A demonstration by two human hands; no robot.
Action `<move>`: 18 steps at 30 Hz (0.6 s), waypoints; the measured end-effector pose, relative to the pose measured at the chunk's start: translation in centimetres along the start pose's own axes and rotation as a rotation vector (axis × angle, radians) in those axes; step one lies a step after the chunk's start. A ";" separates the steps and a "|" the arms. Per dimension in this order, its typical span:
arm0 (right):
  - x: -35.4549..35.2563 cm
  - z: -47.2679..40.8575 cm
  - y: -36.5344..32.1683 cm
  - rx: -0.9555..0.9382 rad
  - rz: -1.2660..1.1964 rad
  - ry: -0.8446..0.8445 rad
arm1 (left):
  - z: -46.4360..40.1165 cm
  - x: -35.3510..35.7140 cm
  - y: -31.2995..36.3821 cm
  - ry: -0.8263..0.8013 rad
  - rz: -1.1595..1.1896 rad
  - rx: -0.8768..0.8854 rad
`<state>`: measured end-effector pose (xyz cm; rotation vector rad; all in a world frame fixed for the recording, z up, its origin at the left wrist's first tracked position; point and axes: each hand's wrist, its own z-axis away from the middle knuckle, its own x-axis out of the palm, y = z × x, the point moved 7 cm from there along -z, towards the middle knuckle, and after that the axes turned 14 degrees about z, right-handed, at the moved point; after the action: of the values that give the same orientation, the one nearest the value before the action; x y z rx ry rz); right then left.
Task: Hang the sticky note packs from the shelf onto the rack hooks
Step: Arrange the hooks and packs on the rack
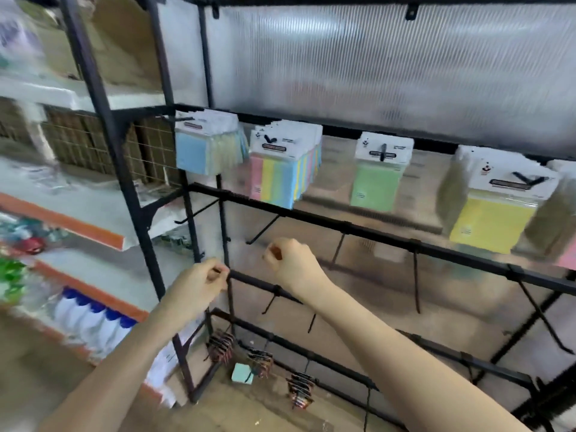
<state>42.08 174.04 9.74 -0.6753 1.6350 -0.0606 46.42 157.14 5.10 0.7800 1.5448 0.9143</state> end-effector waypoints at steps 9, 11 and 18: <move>9.6 -7.9 -16.0 -0.190 0.003 -0.094 | -2.3 -15.4 -8.4 0.081 -0.091 -0.096; 11.6 -9.5 -19.5 -0.227 0.002 -0.096 | -3.0 -18.9 -10.3 0.117 -0.107 -0.109; 18.7 -14.0 -30.0 -0.317 0.020 -0.137 | -3.2 -30.2 -18.1 0.200 -0.341 -0.251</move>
<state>40.45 136.08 8.19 -0.8840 1.5323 0.2593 48.07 121.86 3.86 0.2406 1.6326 0.9258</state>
